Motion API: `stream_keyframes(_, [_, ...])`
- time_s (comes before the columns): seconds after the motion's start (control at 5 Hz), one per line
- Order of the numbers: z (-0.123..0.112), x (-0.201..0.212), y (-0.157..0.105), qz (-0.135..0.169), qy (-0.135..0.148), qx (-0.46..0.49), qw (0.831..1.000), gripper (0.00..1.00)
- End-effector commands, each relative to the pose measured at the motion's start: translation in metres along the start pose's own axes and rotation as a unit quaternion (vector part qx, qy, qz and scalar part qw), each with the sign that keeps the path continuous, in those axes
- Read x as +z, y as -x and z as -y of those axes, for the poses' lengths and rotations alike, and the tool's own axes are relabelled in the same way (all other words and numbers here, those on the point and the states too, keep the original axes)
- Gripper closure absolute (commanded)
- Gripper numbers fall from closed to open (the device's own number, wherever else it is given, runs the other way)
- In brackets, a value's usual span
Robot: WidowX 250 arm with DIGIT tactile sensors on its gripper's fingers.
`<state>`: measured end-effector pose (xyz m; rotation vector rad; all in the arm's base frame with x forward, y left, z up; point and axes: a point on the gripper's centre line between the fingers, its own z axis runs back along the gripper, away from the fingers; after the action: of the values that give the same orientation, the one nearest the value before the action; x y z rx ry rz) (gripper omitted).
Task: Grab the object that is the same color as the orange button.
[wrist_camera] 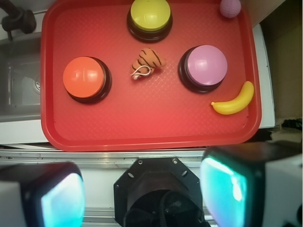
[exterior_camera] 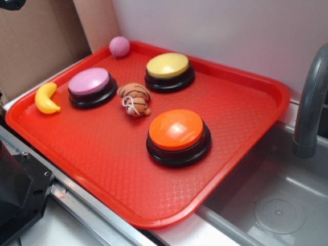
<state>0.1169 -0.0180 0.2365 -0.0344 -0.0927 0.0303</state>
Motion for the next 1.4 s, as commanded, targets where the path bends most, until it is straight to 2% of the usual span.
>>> stream_keyframes(0.0, [0.000, 0.000, 0.000, 0.000, 0.000, 0.000, 1.000, 0.00])
stream_keyframes(0.4, [-0.012, -0.020, -0.023, 0.014, -0.004, 0.105, 0.994, 0.00])
stream_keyframes(0.8, [-0.018, -0.050, -0.049, 0.053, -0.009, 0.220, 0.974, 0.00])
stream_keyframes(1.2, [-0.026, -0.100, -0.080, 0.082, -0.032, 0.345, 0.935, 0.00])
